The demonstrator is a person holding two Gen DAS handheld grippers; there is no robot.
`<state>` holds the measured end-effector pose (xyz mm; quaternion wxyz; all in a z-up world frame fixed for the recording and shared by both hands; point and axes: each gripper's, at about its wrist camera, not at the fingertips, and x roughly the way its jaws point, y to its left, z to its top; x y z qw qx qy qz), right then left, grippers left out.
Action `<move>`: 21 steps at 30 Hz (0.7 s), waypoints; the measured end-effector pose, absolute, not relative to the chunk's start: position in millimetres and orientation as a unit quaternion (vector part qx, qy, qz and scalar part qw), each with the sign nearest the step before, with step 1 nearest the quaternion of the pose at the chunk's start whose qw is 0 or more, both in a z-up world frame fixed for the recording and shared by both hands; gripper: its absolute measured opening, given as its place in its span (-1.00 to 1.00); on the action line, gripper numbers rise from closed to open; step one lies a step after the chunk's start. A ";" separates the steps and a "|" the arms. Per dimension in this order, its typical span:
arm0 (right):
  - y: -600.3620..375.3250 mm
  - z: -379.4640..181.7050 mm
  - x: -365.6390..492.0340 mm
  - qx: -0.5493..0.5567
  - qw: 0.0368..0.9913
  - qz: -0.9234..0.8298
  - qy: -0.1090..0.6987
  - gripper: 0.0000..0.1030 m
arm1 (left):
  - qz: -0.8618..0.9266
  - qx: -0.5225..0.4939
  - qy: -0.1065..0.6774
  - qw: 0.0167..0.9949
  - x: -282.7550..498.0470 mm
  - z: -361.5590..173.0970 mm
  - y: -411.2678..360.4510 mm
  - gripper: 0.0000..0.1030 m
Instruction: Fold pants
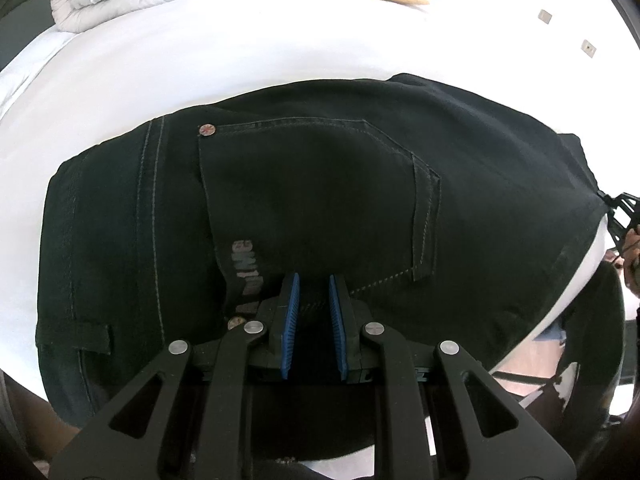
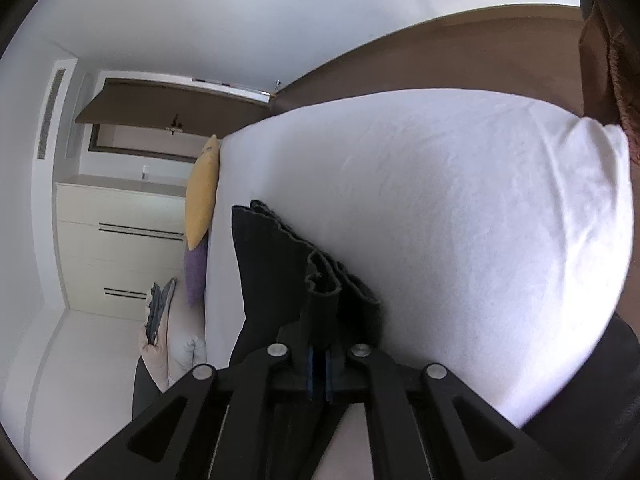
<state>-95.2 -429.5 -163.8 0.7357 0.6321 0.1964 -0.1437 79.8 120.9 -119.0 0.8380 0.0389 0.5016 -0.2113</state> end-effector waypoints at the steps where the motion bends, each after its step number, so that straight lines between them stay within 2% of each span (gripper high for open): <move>1: -428.0 -157.8 -99.7 0.622 0.741 -0.156 0.198 -0.78 | -0.211 0.036 0.499 0.840 77.8 -118.8 123.0 -0.70; 2: -425.0 -146.6 -104.9 0.598 0.753 -0.182 0.204 -0.68 | -0.211 0.034 0.496 0.841 75.8 -118.6 124.6 -0.70; 3: -421.0 -138.0 -108.2 0.580 0.763 -0.196 0.206 -0.41 | -0.211 0.033 0.494 0.843 73.5 -118.9 126.2 -0.70; 4: -412.8 -123.8 -111.1 0.559 0.774 -0.211 0.210 -0.03 | -0.213 0.031 0.491 0.844 71.2 -119.4 128.0 -0.70; 5: -405.5 -114.4 -112.7 0.544 0.781 -0.220 0.213 0.10 | -0.214 0.027 0.489 0.845 70.4 -120.1 129.5 -0.70; 6: -392.1 -101.9 -109.6 0.521 0.797 -0.213 0.218 0.13 | -0.215 0.024 0.488 0.846 69.3 -120.5 131.1 -0.70; 9: -346.1 -87.3 -77.3 0.489 0.823 -0.115 0.265 -0.10 | -0.214 0.020 0.486 0.847 67.2 -121.1 133.3 -0.70; 11: -301.3 -87.0 -46.0 0.475 0.825 -0.039 0.303 -0.11 | -0.213 0.026 0.485 0.848 66.3 -121.2 132.3 -0.70; 16: -232.7 -117.6 -2.2 0.500 0.771 0.036 0.393 -0.20 | -0.219 0.025 0.487 0.845 57.6 -120.5 137.6 -0.70; 21: -205.4 -143.0 -5.0 0.551 0.711 0.087 0.427 -0.19 | -0.222 0.012 0.486 0.845 55.9 -123.6 143.2 -0.70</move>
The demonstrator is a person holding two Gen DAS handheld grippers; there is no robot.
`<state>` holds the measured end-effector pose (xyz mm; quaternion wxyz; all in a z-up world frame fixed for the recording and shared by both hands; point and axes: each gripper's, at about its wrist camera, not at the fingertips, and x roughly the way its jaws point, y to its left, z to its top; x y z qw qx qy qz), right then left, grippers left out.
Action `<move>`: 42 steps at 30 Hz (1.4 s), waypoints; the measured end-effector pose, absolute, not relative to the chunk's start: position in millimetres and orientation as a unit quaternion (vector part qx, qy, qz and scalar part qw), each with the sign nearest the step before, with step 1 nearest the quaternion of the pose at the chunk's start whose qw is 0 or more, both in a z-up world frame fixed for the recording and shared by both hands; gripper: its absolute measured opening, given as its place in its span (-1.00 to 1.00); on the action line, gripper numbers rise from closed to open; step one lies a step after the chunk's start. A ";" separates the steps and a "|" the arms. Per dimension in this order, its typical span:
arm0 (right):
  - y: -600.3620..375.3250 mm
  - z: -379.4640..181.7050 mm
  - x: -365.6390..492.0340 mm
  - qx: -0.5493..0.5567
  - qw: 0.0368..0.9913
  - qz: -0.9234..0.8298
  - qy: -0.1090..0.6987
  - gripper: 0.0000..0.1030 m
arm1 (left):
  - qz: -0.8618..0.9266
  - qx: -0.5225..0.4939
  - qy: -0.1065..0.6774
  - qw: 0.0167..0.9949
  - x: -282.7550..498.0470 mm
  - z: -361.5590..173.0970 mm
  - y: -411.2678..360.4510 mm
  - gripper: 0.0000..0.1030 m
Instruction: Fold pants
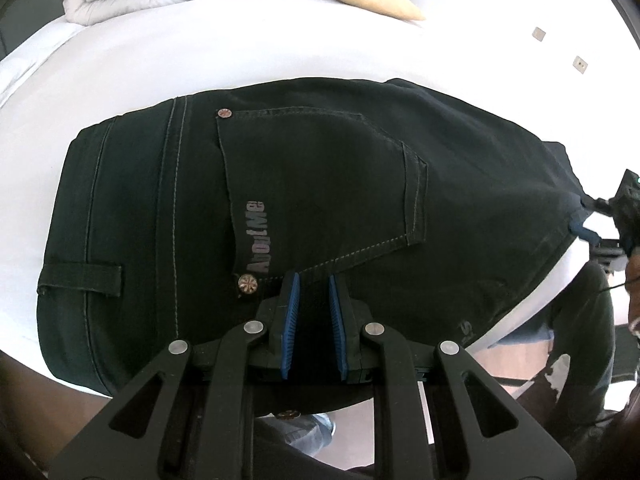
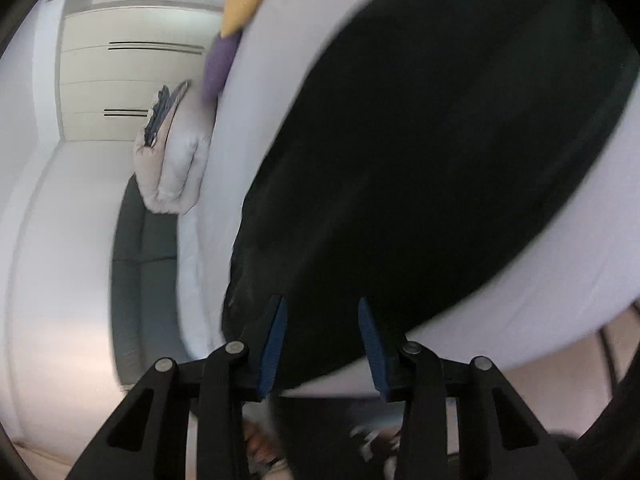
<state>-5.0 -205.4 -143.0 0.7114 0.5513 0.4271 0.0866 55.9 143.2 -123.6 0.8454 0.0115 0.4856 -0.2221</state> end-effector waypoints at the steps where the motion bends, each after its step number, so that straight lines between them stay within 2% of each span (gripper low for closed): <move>1: -199.3 -146.1 -4.3 0.552 0.708 0.091 0.430 -0.16 | -0.220 0.016 0.485 0.846 56.3 -123.7 141.1 -0.70; 3: -189.1 -151.5 -1.7 0.554 0.702 0.099 0.437 -0.06 | -0.220 0.019 0.484 0.847 55.3 -123.4 141.0 -0.70; 14: -162.4 -176.1 18.0 0.578 0.667 0.129 0.452 -0.07 | -0.220 0.011 0.482 0.848 53.0 -123.2 143.3 -0.70; 17: -157.8 -186.0 27.3 0.579 0.661 0.135 0.457 -0.24 | -0.220 0.012 0.482 0.848 52.1 -123.4 144.8 -0.70; 19: -161.4 -195.9 23.1 0.583 0.656 0.140 0.459 -0.66 | -0.221 0.012 0.482 0.848 51.9 -123.2 145.8 -0.70; 21: -160.5 -202.7 24.7 0.580 0.657 0.140 0.461 -0.89 | -0.221 0.011 0.482 0.848 52.4 -123.7 145.7 -0.70; 29: -150.3 -196.6 2.2 0.538 0.692 0.138 0.461 -0.97 | -0.222 0.023 0.486 0.845 49.2 -121.9 145.2 -0.70; 35: -151.7 -201.3 -4.0 0.554 0.681 0.149 0.454 -0.96 | -0.213 0.011 0.484 0.849 46.2 -115.9 153.3 -0.70; 36: -153.9 -200.1 -3.9 0.560 0.678 0.152 0.451 -0.84 | -0.209 0.011 0.482 0.851 46.1 -112.4 152.0 -0.70; 38: -166.2 -191.5 -6.3 0.566 0.685 0.150 0.433 -0.47 | -0.212 0.003 0.471 0.856 46.6 -102.6 147.2 -0.70; 39: -174.0 -186.7 -7.9 0.570 0.692 0.146 0.419 -0.17 | -0.220 -0.005 0.465 0.858 45.5 -99.0 144.6 -0.70; 40: -183.8 -181.8 -9.8 0.577 0.698 0.139 0.400 0.02 | -0.228 -0.012 0.458 0.859 46.3 -94.6 139.0 -0.70; 42: -210.1 -177.2 -14.3 0.590 0.710 0.109 0.370 0.03 | -0.241 -0.010 0.453 0.858 51.5 -91.0 125.0 -0.70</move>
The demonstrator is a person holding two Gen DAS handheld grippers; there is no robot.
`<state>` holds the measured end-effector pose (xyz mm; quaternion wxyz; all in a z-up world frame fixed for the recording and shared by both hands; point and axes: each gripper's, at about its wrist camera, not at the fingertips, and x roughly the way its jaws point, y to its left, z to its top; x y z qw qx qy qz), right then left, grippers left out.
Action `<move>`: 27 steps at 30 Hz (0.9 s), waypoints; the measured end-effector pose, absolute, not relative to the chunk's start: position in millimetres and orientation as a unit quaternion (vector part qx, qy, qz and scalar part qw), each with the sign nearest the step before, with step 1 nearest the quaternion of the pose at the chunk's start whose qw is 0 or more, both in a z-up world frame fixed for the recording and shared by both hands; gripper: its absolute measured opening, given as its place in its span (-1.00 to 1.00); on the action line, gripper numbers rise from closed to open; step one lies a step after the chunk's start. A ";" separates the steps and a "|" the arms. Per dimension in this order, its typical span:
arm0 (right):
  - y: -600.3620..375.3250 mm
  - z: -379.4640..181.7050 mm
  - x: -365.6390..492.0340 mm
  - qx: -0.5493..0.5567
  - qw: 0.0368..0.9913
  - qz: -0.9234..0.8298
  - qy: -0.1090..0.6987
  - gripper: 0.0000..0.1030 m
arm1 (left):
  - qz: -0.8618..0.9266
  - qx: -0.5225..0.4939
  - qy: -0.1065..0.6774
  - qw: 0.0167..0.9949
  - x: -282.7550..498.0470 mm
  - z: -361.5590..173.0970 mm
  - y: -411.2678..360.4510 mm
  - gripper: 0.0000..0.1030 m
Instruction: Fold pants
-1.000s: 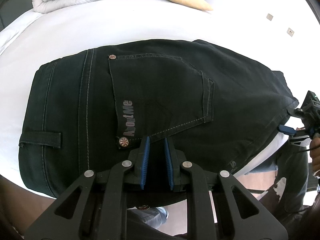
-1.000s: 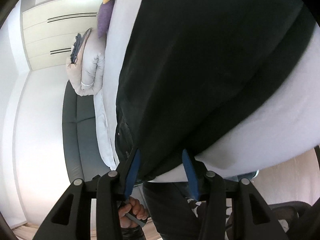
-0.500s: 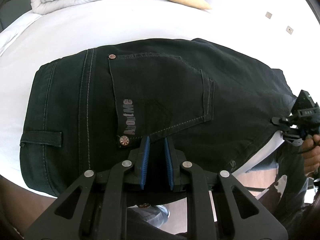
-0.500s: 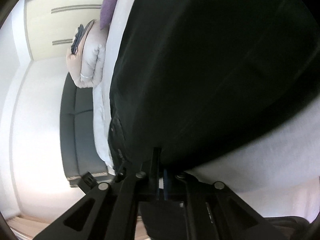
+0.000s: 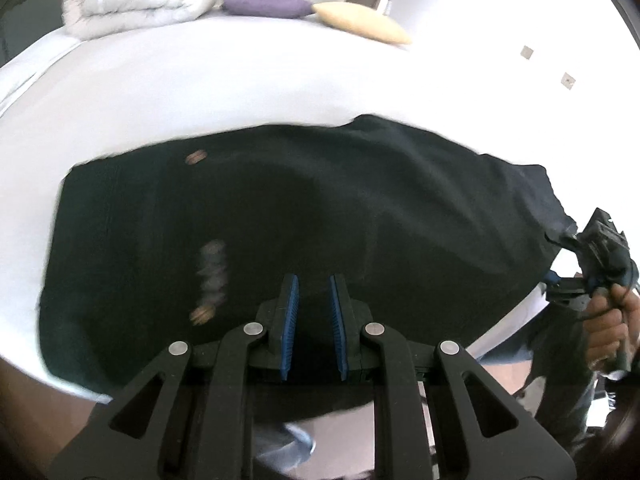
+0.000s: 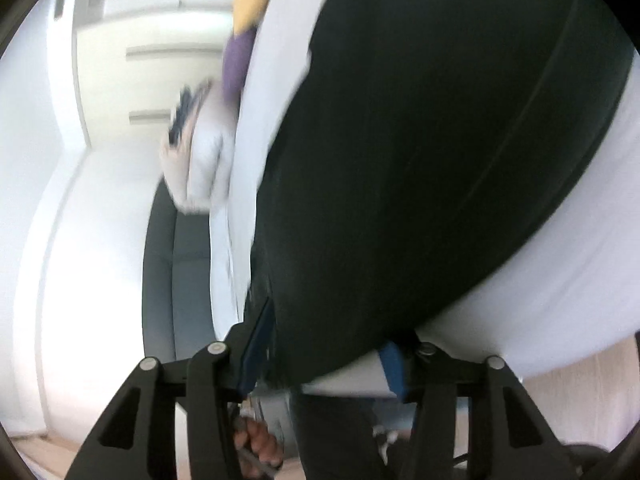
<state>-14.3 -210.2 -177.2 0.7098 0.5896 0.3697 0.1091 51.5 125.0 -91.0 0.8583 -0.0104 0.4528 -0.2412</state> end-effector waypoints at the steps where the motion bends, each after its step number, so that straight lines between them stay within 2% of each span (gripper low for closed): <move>1: -220.4 -179.0 -15.8 0.598 0.708 0.099 0.361 -0.12 | -0.247 -0.005 0.454 0.856 54.9 -92.3 116.3 -0.70; 2: -228.6 -181.7 -17.3 0.606 0.705 0.093 0.357 -0.24 | -0.252 0.004 0.459 0.852 58.1 -96.2 107.3 -0.70; 4: -242.1 -188.1 -21.3 0.608 0.705 0.073 0.358 -0.85 | -0.251 0.021 0.474 0.843 64.1 -109.1 95.6 -0.70; 6: -250.5 -196.2 -26.3 0.612 0.702 0.063 0.359 -0.99 | -0.247 0.024 0.479 0.842 66.5 -118.1 94.8 -0.70; 11: -255.9 -196.3 -33.7 0.591 0.721 0.067 0.356 -0.98 | -0.256 -0.010 0.480 0.839 69.3 -120.5 117.4 -0.70; 15: -259.6 -160.3 -38.4 0.524 0.759 0.049 0.382 -0.39 | -0.247 -0.026 0.469 0.848 72.1 -107.3 120.1 -0.70; 17: -259.0 -128.0 -38.7 0.457 0.804 0.034 0.378 -0.38 | -0.255 -0.034 0.460 0.850 71.5 -94.3 119.6 -0.70; 20: -250.3 -105.9 -23.7 0.436 0.823 0.073 0.357 -0.44 | -0.269 -0.024 0.456 0.848 89.8 -83.4 104.0 -0.70; 22: -233.9 -108.6 1.3 0.427 0.818 0.103 0.370 -0.65 | -0.276 0.002 0.451 0.849 104.4 -80.0 84.9 -0.70; 27: -183.8 -130.5 68.8 0.424 0.779 0.120 0.447 -0.70 | -0.285 0.045 0.456 0.842 143.8 -78.5 38.6 -0.69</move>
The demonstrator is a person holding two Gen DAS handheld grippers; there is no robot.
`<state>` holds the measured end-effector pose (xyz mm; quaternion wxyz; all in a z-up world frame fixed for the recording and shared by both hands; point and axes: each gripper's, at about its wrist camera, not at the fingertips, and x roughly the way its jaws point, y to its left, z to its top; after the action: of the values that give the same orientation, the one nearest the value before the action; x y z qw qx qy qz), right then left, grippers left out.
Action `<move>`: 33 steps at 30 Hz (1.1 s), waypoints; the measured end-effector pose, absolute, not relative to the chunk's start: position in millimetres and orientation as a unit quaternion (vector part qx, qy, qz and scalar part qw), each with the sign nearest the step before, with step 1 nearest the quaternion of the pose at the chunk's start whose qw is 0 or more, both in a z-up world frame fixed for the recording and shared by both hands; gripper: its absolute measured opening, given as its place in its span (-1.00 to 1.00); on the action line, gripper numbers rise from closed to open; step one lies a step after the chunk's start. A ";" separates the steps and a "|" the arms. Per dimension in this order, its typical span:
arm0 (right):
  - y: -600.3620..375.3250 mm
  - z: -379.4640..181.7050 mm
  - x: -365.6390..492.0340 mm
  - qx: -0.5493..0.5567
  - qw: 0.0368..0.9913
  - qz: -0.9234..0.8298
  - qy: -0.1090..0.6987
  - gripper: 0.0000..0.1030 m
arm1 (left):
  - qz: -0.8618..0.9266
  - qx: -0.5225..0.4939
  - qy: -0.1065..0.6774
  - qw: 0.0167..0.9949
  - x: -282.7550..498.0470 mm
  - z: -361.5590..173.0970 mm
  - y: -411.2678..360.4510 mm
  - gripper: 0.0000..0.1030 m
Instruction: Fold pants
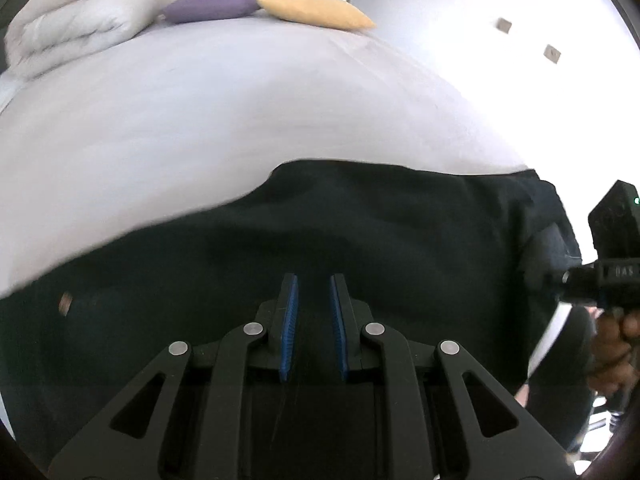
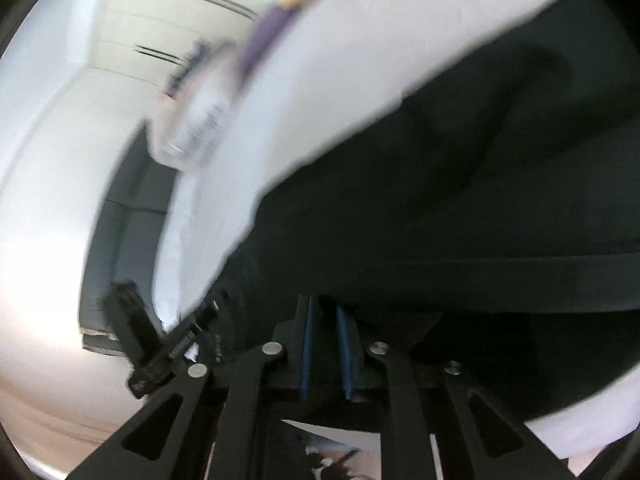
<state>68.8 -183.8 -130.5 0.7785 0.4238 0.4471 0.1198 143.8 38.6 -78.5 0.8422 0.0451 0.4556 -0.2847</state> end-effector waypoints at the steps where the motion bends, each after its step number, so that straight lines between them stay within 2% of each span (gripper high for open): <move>1: -178.5 -128.3 73.5 0.414 0.777 0.115 0.460 -0.69 | -0.282 0.054 0.459 0.841 148.6 -81.2 32.7 -0.69; 4: -194.0 -135.6 62.0 0.431 0.774 0.079 0.456 -0.70 | -0.285 0.049 0.473 0.832 154.4 -95.0 32.1 -0.70; 8: -243.5 -162.8 10.6 0.526 0.751 0.068 0.394 -0.73 | -0.287 0.034 0.473 0.832 157.4 -109.6 40.9 -0.70; 9: -251.5 -163.6 -2.3 0.542 0.747 0.072 0.378 -0.68 | -0.289 0.029 0.473 0.832 157.4 -109.4 44.5 -0.70; 10: -260.5 -165.6 -14.1 0.558 0.744 0.074 0.359 -0.35 | -0.291 0.025 0.474 0.831 158.1 -111.0 45.6 -0.70; 12: -286.1 -165.5 -34.9 0.587 0.745 0.050 0.314 0.13 | -0.292 0.023 0.475 0.830 160.1 -110.9 49.1 -0.70; 14: -314.4 -166.9 -57.5 0.605 0.749 0.010 0.271 0.14 | -0.289 0.028 0.473 0.832 160.2 -110.2 54.2 -0.70; 20: -360.1 -181.8 -83.2 0.663 0.719 -0.026 0.207 -0.10 | -0.282 0.034 0.470 0.836 147.1 -110.3 37.5 -0.70; 22: -368.7 -187.1 -88.7 0.675 0.712 -0.033 0.193 -0.37 | -0.281 0.036 0.469 0.837 145.1 -112.9 25.4 -0.70; 26: -389.6 -191.6 -94.3 0.680 0.709 -0.051 0.179 -0.61 | -0.280 0.038 0.470 0.836 144.5 -113.6 19.3 -0.70; 27: -394.4 -188.0 -93.3 0.669 0.718 -0.056 0.185 -0.82 | -0.279 0.039 0.470 0.836 144.0 -114.8 17.8 -0.70; 33: -422.7 -144.1 -79.1 0.563 0.791 -0.100 0.218 -0.89 | -0.278 0.041 0.470 0.837 143.6 -114.2 16.0 -0.70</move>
<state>-79.1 -422.7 -144.1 0.7908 0.5632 0.2177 -0.1000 143.7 16.0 -114.2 0.8367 0.0406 0.4703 -0.2776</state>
